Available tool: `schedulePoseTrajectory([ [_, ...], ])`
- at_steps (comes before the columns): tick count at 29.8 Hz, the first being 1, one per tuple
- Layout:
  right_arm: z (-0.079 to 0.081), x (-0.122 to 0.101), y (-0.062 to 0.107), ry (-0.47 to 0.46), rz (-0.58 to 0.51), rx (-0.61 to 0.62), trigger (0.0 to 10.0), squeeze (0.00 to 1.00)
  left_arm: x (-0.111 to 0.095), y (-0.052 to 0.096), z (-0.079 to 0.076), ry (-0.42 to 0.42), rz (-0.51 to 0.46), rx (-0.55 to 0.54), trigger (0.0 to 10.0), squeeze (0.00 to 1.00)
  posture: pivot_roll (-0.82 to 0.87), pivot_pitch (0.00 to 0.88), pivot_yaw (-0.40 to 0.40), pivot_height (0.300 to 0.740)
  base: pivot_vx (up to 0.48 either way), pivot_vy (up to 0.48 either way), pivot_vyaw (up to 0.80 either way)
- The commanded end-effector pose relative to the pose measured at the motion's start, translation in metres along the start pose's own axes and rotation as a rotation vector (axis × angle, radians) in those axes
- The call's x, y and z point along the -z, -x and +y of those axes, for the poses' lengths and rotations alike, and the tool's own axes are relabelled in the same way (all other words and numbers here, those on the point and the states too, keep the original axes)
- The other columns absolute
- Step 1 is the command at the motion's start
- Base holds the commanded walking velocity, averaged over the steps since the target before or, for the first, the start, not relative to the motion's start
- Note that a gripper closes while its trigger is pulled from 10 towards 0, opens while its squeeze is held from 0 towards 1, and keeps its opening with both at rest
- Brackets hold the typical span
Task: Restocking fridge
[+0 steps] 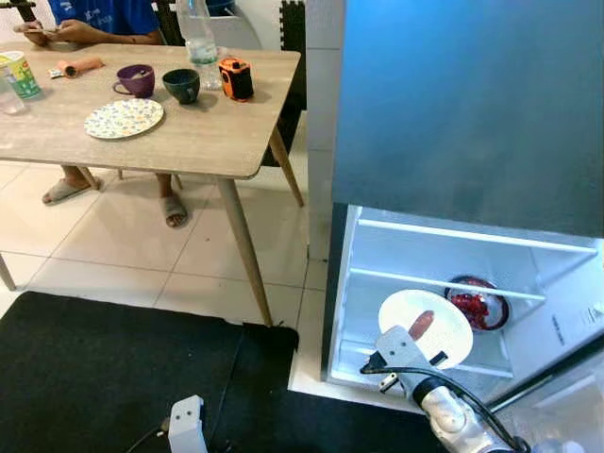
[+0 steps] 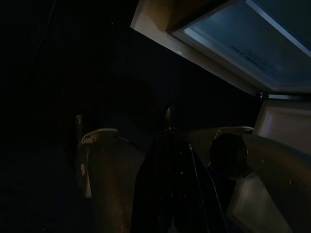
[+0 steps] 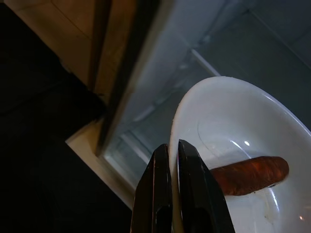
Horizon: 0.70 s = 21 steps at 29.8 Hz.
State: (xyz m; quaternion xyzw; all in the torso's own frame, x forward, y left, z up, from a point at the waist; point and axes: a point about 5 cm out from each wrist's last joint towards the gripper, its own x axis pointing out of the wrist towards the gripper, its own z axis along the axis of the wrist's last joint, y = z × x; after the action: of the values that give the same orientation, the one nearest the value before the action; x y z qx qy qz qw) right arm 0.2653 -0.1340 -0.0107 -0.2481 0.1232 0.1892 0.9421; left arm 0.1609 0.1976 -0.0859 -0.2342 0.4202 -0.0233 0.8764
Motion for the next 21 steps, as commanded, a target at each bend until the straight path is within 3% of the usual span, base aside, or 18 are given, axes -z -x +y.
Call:
schedulePoseTrajectory([
  [1,0.0007,0.0026,0.0019,-0.006,0.006,0.002,10.0,0.00,0.0088,0.0019,0.0004,-0.001,0.029,0.008,10.0,0.00,-0.09,0.135,-0.007,0.740,0.000,0.000,0.00],
  [10,0.0003,0.0017,0.0014,-0.006,0.002,0.004,10.0,0.00,0.0099,0.0018,-0.0014,0.004,0.030,0.029,10.0,0.00,-0.09,0.135,-0.007,0.740,0.111,-0.404,0.00],
  [14,-0.0005,-0.0001,0.0005,-0.001,-0.007,0.006,10.0,0.00,0.0069,0.0024,0.0031,0.008,0.013,-0.027,10.0,0.00,-0.09,0.135,-0.007,0.740,0.000,0.000,0.00],
  [21,-0.0010,-0.0017,-0.0001,0.014,-0.015,0.004,10.0,0.00,0.0054,0.0023,0.0029,0.004,0.008,-0.018,10.0,0.00,-0.09,0.135,-0.007,0.740,0.000,0.000,0.00],
])
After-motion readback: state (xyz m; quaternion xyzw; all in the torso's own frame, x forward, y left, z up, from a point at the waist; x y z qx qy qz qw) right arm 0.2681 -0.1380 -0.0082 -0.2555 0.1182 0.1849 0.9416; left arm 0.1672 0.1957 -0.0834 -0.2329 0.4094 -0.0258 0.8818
